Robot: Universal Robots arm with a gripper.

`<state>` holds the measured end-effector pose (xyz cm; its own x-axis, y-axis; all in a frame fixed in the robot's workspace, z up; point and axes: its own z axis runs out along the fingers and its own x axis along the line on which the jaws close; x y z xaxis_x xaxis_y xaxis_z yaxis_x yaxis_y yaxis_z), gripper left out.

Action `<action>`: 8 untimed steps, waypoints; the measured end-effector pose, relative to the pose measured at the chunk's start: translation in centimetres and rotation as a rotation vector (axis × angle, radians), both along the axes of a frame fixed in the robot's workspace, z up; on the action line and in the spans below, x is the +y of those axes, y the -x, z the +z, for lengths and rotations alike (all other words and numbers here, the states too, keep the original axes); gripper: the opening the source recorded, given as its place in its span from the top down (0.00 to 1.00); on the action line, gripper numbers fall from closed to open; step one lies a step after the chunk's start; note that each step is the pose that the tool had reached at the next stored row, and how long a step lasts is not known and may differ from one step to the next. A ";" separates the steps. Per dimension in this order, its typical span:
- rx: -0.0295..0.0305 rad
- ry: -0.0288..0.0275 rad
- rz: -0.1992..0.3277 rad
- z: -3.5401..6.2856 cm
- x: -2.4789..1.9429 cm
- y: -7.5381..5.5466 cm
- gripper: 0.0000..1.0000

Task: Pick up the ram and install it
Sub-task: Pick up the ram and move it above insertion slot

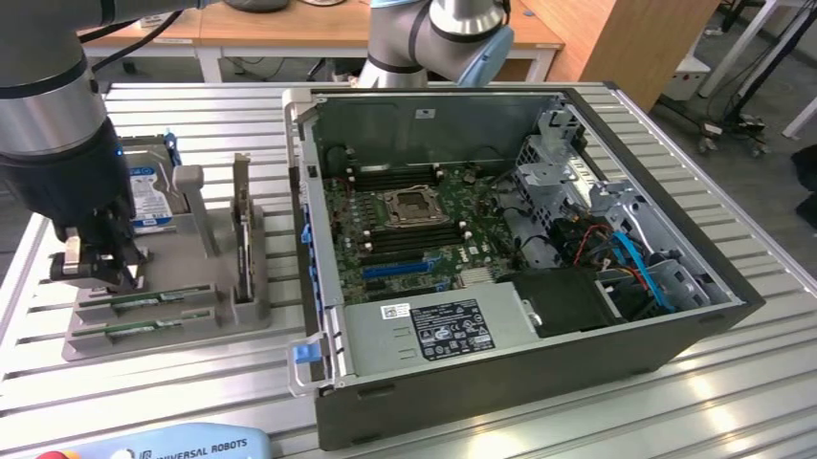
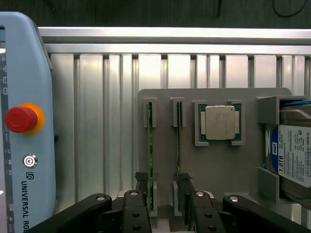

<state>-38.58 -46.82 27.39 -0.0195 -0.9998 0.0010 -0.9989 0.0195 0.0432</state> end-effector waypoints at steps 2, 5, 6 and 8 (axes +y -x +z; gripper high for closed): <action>0.0000 -0.0001 0.000 -0.23 0.00 0.0 0.62; 0.0000 -0.0001 0.000 -0.60 0.00 0.0 0.62; 0.0000 0.0000 0.000 -0.72 0.00 0.0 0.62; 0.0000 -0.0001 0.000 -0.96 0.00 0.0 0.62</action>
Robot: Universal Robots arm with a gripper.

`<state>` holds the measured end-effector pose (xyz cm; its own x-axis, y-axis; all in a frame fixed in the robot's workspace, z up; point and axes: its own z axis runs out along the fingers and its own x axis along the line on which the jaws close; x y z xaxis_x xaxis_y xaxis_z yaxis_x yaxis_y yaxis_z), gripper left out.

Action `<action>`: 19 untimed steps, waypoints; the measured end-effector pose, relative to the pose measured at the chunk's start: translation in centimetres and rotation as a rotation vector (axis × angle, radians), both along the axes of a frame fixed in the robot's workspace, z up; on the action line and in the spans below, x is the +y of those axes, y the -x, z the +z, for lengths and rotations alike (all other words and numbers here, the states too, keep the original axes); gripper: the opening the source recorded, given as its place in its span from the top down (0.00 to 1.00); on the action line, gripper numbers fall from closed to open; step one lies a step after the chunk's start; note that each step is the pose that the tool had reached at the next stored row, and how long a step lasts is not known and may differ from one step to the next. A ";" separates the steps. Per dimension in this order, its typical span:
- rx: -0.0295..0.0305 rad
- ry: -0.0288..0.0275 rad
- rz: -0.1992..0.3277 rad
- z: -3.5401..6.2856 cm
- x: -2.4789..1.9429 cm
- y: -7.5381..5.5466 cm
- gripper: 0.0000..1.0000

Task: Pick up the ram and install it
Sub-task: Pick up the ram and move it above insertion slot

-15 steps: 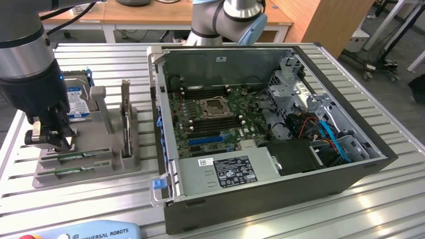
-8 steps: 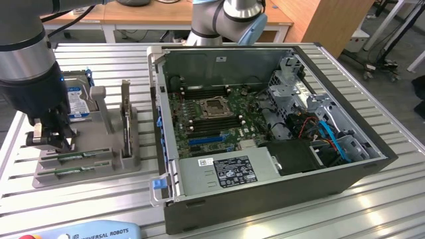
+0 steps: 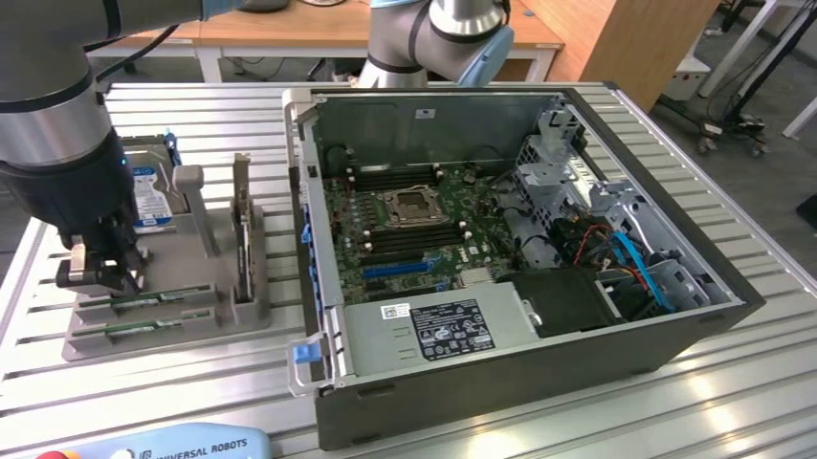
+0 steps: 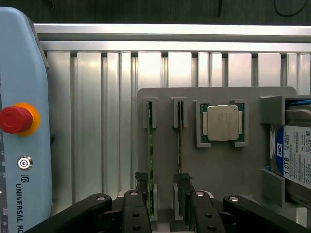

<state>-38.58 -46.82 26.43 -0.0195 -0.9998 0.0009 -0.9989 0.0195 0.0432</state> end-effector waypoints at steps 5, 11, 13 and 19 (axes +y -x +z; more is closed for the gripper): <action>0.0001 0.0001 0.000 -0.26 0.00 0.0 0.62; -0.0002 -0.0001 0.000 -0.28 -0.13 0.0 0.62; 0.0000 0.0001 0.000 -0.27 -0.32 0.0 0.62; 0.0000 0.0000 0.000 -0.27 -0.95 0.0 0.62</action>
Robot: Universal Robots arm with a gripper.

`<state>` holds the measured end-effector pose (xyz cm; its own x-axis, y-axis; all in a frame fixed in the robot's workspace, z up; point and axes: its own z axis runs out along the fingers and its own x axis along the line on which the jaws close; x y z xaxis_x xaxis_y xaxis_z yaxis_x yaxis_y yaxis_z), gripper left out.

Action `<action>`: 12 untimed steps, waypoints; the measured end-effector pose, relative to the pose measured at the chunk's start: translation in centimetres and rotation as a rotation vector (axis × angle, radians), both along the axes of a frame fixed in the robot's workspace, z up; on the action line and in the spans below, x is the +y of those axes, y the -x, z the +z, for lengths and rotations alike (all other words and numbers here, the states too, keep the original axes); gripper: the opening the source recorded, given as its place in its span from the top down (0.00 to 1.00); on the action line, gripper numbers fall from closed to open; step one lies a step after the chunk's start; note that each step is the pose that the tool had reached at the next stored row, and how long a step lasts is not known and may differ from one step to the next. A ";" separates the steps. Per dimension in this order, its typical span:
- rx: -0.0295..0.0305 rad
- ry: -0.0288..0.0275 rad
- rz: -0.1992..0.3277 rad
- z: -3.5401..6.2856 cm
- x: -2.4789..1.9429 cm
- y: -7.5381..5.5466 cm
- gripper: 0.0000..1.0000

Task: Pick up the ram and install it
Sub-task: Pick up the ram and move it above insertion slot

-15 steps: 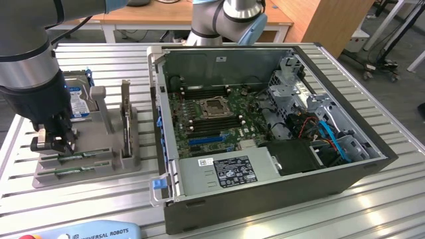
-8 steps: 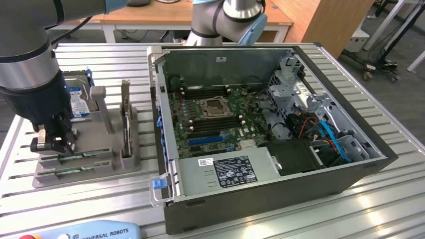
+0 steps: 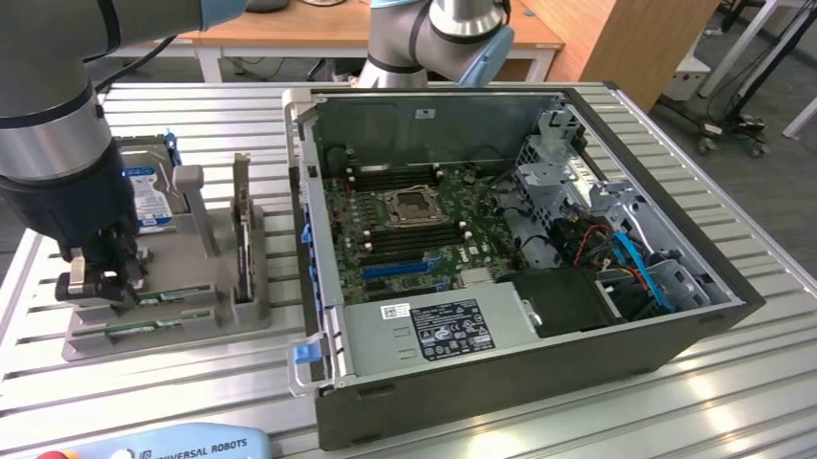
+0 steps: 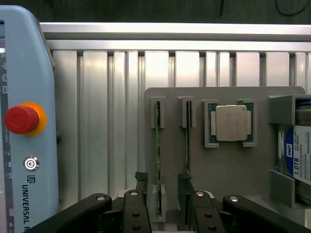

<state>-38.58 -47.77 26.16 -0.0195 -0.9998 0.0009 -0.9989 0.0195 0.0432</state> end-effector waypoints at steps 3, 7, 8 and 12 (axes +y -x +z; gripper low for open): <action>0.0000 0.0001 0.000 0.00 -0.28 0.0 0.62; 0.0000 0.0000 0.000 0.00 -0.33 0.0 0.62; 0.0000 0.0000 0.000 -0.02 -0.34 0.0 0.62; 0.0000 0.0000 0.000 -0.44 -0.34 0.0 0.62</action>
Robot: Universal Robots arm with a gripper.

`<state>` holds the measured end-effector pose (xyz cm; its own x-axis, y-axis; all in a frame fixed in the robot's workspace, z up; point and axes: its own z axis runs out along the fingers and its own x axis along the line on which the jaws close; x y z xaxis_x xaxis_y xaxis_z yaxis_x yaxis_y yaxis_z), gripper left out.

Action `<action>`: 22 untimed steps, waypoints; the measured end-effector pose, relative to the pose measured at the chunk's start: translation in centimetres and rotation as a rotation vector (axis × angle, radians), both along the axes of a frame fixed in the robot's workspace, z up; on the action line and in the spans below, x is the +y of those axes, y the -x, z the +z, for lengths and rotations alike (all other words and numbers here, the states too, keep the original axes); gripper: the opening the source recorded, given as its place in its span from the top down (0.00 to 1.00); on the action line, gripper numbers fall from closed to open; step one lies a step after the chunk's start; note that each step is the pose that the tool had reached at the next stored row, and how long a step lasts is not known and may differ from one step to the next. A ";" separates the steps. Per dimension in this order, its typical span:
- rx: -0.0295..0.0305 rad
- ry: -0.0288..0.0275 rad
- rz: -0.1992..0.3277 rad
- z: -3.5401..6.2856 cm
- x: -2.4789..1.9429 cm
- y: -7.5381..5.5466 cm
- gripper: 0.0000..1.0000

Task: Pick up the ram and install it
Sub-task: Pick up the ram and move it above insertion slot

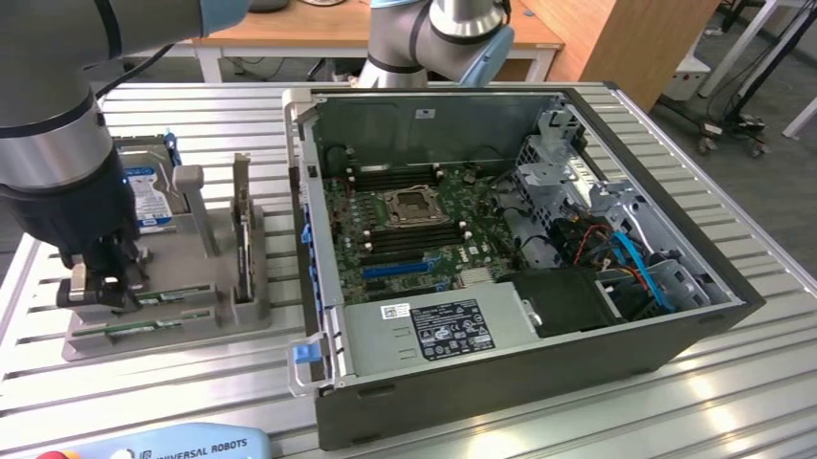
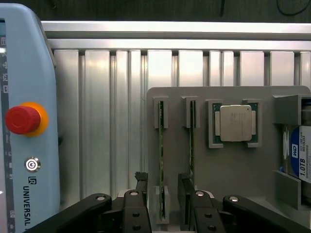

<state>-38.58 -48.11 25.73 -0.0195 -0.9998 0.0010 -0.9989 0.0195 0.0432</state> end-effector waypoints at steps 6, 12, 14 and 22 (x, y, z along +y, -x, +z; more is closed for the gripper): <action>0.0001 0.0001 0.000 -0.93 0.00 0.0 0.62; 0.0001 0.0000 0.000 -1.98 0.00 0.0 0.62; 0.0000 0.0000 0.000 -2.30 0.00 0.0 0.62; 0.0000 0.0000 0.000 -3.44 0.00 0.0 0.62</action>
